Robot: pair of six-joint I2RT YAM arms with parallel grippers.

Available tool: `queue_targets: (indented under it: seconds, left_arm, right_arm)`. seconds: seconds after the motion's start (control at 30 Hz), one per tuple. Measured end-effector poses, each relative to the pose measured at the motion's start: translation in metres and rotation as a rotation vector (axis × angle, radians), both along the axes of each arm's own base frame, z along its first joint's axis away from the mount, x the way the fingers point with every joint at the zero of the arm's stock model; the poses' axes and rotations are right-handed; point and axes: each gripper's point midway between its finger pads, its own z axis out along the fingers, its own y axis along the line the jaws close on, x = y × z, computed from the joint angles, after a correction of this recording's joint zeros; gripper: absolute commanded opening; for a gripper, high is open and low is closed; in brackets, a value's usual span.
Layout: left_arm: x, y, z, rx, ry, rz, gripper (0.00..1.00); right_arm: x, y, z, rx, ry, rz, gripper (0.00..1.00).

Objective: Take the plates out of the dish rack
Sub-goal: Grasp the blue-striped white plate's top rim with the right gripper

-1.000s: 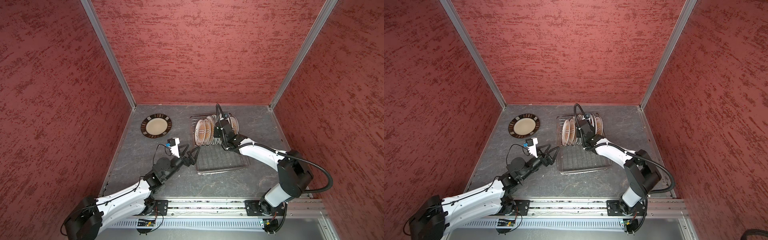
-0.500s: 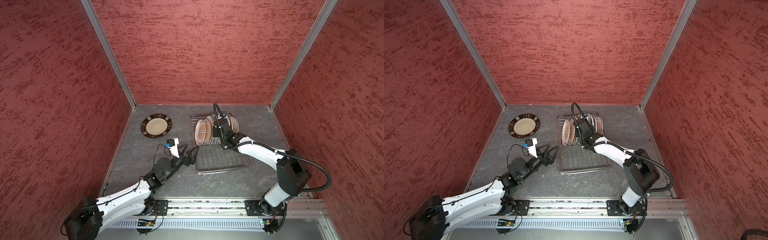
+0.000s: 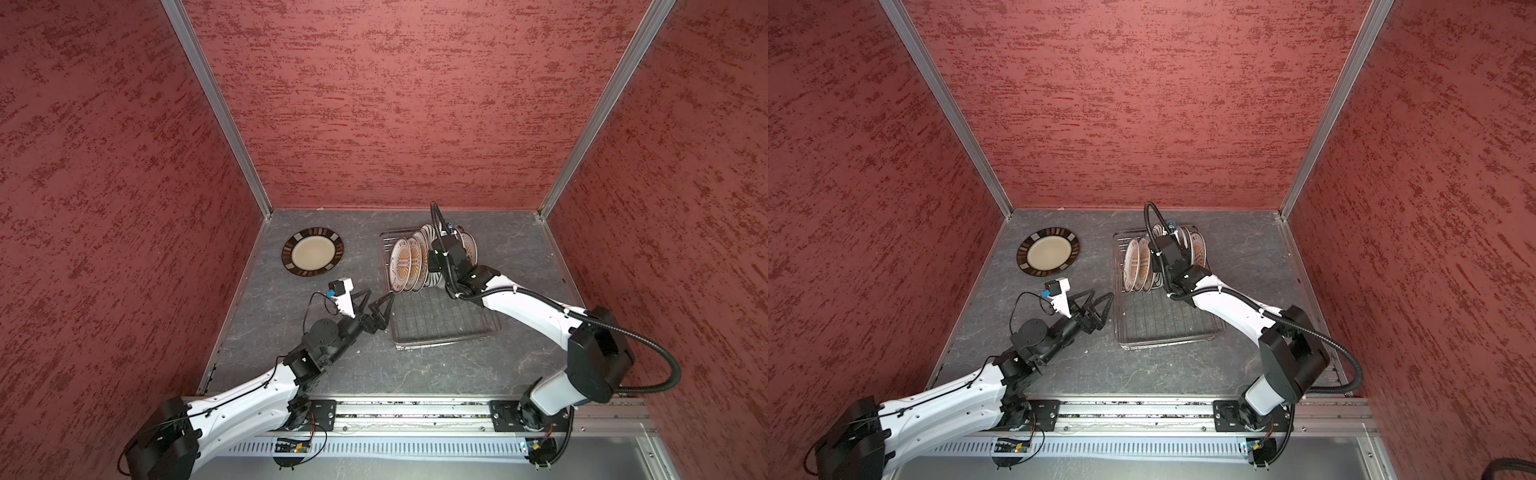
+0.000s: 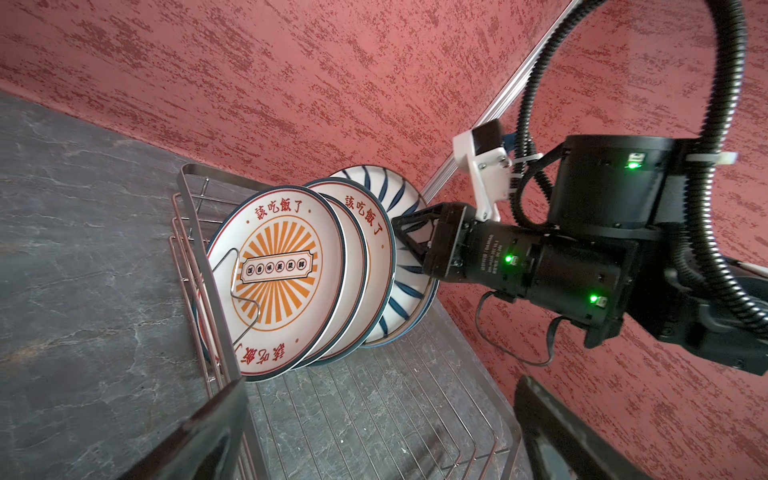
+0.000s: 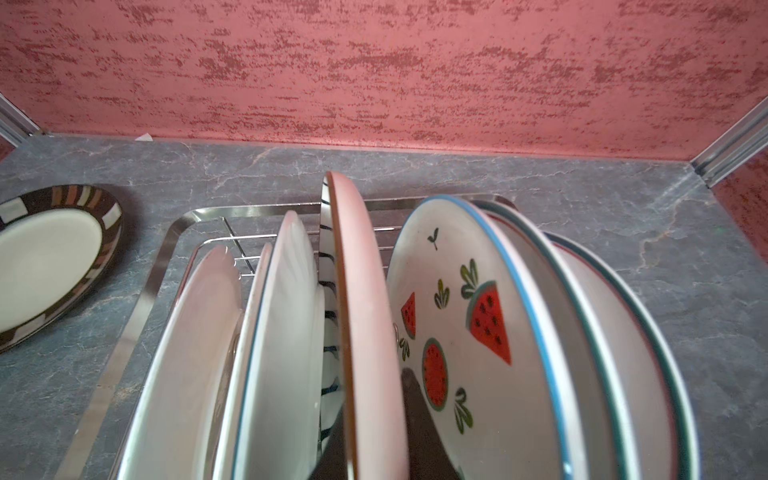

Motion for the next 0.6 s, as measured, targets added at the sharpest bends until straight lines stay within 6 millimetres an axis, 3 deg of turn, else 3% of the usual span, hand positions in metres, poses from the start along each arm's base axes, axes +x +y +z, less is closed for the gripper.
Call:
queue_targets:
  seconds: [0.4, 0.6]
  left_arm:
    - [-0.004, 0.001, 0.004, -0.012, -0.011, -0.005, 0.99]
    - [-0.006, 0.0, 0.004, -0.009, -0.009, -0.008, 0.99]
  right_arm:
    - [-0.016, -0.022, 0.054, -0.015, -0.113, -0.042, 0.0]
    - [-0.033, -0.035, 0.067, 0.0, -0.146, -0.038, 0.0]
